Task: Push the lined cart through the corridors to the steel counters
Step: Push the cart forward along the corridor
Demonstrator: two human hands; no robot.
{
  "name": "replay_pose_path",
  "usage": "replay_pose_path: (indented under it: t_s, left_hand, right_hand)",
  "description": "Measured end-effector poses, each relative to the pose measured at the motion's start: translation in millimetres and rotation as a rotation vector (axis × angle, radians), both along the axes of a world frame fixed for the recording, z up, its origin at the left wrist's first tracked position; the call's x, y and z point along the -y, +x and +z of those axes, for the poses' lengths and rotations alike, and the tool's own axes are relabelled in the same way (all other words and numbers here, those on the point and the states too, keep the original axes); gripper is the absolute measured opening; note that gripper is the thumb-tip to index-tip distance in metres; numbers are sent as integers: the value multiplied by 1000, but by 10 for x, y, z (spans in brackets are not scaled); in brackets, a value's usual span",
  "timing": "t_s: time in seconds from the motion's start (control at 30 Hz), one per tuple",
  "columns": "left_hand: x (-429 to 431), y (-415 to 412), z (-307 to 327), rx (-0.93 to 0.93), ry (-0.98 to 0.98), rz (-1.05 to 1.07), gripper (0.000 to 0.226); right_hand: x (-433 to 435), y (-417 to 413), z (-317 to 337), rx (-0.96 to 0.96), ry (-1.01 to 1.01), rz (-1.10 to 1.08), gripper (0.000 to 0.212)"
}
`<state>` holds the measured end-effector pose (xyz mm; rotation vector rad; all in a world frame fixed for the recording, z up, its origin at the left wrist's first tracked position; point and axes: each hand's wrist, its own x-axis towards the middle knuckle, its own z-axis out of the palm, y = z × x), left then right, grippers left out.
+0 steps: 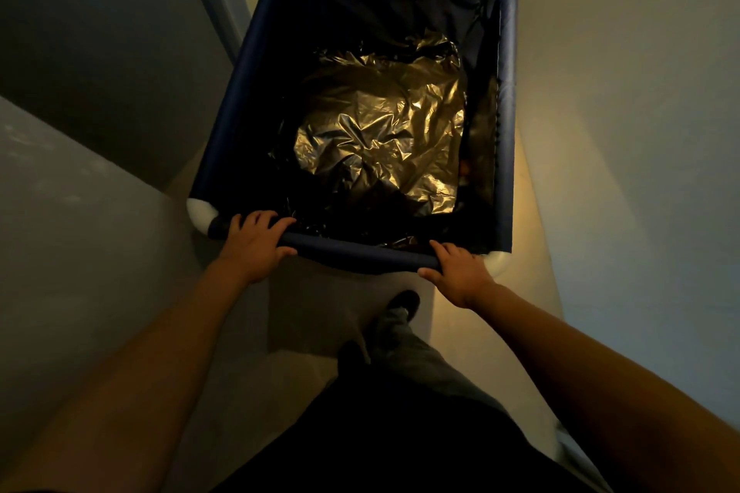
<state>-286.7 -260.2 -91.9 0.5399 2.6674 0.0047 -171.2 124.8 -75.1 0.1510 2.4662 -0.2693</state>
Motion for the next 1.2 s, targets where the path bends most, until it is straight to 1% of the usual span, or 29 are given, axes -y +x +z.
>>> replay_pose_path:
  t_s: [0.33,0.8,0.97,1.2]
  left_hand:
    - [210,-379,-147,5,-38,-5,70]
    - [469,-683,-201,60,-94,-62,71]
    - [567,-806,-202,42,-80,-96,71]
    - [679,-992,-177,-1,-57,-164,69]
  right_hand:
    - [248,-115,-306,-69,-58,-26,77]
    - [623,-156,-426,-56,-106,-7,69]
    - [726,-215,-453,-82,-118,30,64]
    - [901,-260,-417,-127,-109,-2,62]
